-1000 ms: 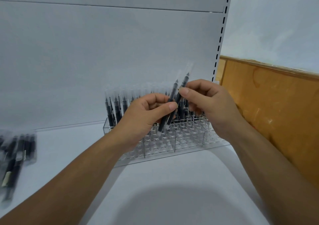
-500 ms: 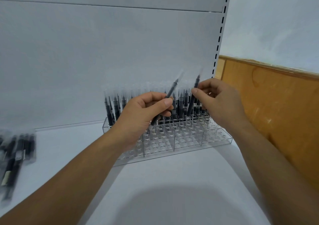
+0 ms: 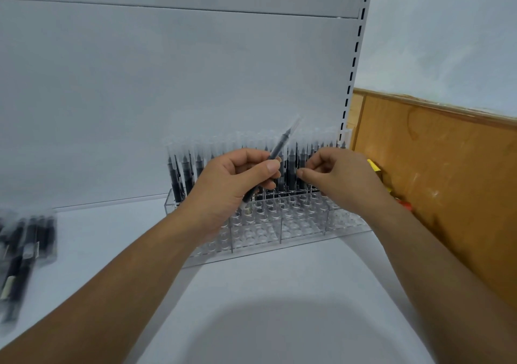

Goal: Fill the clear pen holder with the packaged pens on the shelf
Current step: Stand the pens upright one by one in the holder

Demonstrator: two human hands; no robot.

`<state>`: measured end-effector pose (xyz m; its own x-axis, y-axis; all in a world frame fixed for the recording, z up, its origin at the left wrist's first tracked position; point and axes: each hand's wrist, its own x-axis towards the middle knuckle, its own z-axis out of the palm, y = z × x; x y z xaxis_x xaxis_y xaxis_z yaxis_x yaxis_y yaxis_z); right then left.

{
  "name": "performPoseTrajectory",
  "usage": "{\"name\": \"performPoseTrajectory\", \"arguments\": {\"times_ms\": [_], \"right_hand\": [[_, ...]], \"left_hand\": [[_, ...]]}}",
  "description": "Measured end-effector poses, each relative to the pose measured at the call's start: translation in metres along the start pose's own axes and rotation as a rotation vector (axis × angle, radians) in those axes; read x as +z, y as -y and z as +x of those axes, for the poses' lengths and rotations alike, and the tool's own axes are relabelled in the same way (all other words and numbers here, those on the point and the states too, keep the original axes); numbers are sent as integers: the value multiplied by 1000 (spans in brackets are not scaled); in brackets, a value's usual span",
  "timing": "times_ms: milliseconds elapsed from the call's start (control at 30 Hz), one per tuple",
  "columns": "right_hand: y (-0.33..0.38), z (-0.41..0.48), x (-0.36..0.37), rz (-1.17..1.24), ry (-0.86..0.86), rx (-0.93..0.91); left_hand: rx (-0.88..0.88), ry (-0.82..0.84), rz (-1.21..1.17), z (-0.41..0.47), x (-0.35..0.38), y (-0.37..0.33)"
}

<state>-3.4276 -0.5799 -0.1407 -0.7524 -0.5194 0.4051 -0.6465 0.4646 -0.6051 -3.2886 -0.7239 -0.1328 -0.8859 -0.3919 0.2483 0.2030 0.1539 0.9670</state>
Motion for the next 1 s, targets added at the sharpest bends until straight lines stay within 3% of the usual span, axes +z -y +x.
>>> {"name": "performPoseTrajectory", "arguments": {"times_ms": [133,233,300,400,600,800,900,1000], "right_hand": [[1,-2,-12,-47,-28,3],[7,-5,-18,186,-98,-56],[16,-10,-16,368,5,-117],[25,-15,-6,464,111,-201],[29,-15,-6,667,52,-165],[19,-7,-27,801,-355,-138],[6,-1,-28,607,-498,-179],[-4,4,-23,373,-475,-186]], "left_hand": [[-1,0,1,0,0,0],[2,6,17,-1,-1,0],[12,14,40,-1,-1,0],[31,25,69,-1,-1,1],[48,37,86,-1,1,4],[163,181,681,-6,10,9],[258,278,1013,-9,16,11],[274,350,1212,-10,19,11]]}}
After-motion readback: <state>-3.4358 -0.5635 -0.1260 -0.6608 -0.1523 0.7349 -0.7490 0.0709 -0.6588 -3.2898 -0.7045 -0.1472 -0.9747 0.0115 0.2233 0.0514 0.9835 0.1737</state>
